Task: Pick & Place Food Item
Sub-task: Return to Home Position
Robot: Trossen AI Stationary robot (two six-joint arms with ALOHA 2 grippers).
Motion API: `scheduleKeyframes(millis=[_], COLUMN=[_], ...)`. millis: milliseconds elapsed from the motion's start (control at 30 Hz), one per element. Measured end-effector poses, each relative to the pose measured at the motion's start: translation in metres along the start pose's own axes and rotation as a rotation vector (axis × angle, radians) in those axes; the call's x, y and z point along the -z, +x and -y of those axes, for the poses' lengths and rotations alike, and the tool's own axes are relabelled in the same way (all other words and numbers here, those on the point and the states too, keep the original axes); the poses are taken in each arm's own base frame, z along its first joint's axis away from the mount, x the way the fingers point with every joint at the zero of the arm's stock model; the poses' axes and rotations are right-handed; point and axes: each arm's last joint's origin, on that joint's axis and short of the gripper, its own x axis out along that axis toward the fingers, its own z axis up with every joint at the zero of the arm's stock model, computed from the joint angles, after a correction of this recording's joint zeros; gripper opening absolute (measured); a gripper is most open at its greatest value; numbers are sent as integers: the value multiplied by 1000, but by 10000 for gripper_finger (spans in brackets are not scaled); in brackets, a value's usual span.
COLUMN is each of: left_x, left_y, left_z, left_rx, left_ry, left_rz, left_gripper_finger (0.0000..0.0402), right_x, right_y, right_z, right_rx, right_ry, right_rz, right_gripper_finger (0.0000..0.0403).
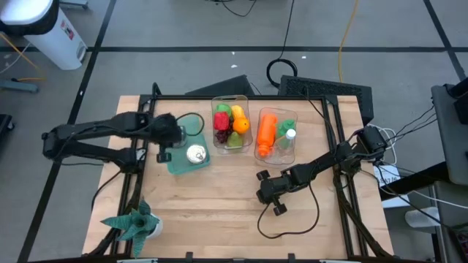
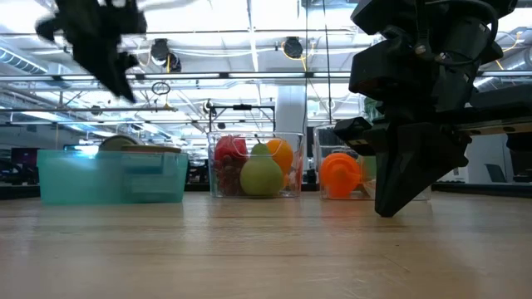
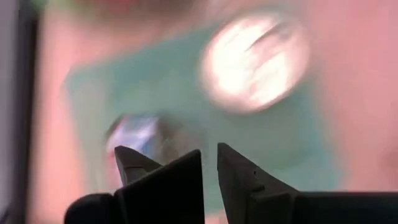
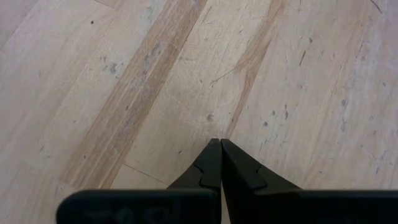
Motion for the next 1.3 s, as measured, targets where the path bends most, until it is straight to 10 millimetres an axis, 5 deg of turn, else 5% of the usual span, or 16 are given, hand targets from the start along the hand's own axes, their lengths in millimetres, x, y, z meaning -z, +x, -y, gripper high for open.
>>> scheduleKeyframes(millis=[300, 533, 833, 1033, 1300], left_x=[-11, -14, -25, -27, -30], left_y=[-61, -79, -77, -63, -41], left_z=[41, 70, 127, 166, 214], left_rx=[370, 465, 452, 307, -169], left_ry=[191, 331, 631, 747, 867], left_rz=[653, 802, 889, 843, 827], left_gripper_finger=[0, 0, 0, 0, 0], right_x=[0, 0, 0, -1, -1], right_y=[0, 0, 0, 0, 0], right_z=[0, 0, 0, 0, 0], right_rx=[0, 0, 0, 1, 1], right_ry=[-2, -4, 2, 1, 3], right_rz=[0, 0, 2, 6, 7], right_gripper_finger=[0, 0, 0, 0, 0])
